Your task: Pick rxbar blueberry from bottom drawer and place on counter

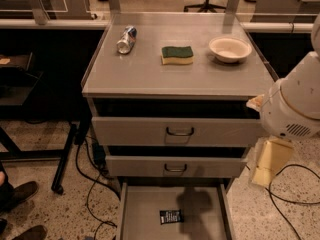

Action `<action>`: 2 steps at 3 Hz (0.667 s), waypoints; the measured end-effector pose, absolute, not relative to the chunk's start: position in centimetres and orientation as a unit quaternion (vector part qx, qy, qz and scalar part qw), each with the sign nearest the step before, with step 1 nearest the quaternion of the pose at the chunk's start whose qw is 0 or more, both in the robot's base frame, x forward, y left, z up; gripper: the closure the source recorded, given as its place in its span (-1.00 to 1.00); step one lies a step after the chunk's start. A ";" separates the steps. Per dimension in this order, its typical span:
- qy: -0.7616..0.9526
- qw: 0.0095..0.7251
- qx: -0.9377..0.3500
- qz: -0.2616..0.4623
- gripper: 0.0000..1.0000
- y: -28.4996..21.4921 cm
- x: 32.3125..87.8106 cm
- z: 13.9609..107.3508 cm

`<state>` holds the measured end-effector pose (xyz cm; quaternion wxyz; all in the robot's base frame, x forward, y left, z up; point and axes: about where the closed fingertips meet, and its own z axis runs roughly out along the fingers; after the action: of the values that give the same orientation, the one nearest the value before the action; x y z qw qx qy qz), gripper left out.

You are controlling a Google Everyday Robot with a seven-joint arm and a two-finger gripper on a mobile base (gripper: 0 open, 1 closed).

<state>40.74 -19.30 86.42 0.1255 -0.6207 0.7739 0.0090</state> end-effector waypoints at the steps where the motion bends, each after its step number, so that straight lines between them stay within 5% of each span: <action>1: 0.762 0.126 -0.634 0.038 -1.00 -17.7 40.7 82.1; 2: 0.751 0.117 -0.646 0.076 -1.00 -15.5 40.7 75.2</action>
Offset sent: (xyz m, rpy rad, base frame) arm 0.0013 0.0583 -0.1721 0.1306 0.1479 0.1246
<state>40.72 -15.45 75.17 0.1167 -0.6458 0.7507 0.0764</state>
